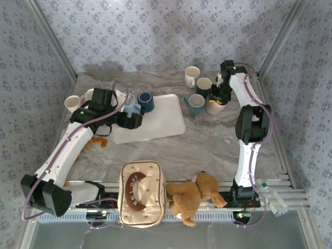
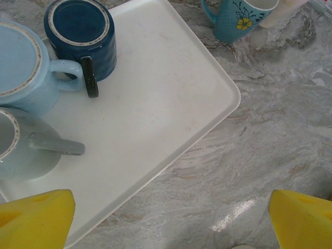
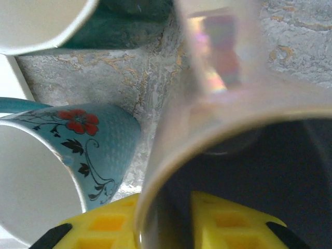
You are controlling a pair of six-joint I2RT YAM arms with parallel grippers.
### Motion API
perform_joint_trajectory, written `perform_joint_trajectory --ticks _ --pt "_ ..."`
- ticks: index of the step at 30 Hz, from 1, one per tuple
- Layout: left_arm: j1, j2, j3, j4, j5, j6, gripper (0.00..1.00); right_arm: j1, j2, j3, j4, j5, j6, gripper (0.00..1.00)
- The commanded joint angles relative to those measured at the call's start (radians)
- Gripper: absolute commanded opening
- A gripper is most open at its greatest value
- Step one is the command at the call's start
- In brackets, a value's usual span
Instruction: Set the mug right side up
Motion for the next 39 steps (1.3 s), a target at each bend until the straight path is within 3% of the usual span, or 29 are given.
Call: perform_joint_trajectory --ticks 1,9,16,25,35,39 --pt "-0.006 -0.012 0.019 -0.011 -0.009 0.028 0.96 0.004 0.008 0.044 -0.021 0.02 -0.006 0.33" --pt "-0.006 -0.018 0.024 -0.017 -0.013 0.032 0.95 0.009 -0.027 0.074 -0.03 0.027 -0.002 0.38" --pt "-0.006 -0.025 0.03 -0.018 -0.044 0.025 0.96 0.009 -0.15 0.036 -0.022 0.035 0.005 0.43" --pt "-0.006 -0.035 0.042 -0.034 -0.138 0.009 0.97 0.002 -0.475 -0.278 0.211 -0.025 0.031 0.49" --pt "-0.004 -0.045 0.018 0.01 -0.152 -0.009 0.97 -0.009 -0.878 -0.692 0.639 -0.195 0.071 0.57" --pt "-0.004 -0.014 0.04 -0.015 -0.132 -0.014 0.95 -0.019 -0.988 -0.796 0.724 -0.251 0.073 0.61"
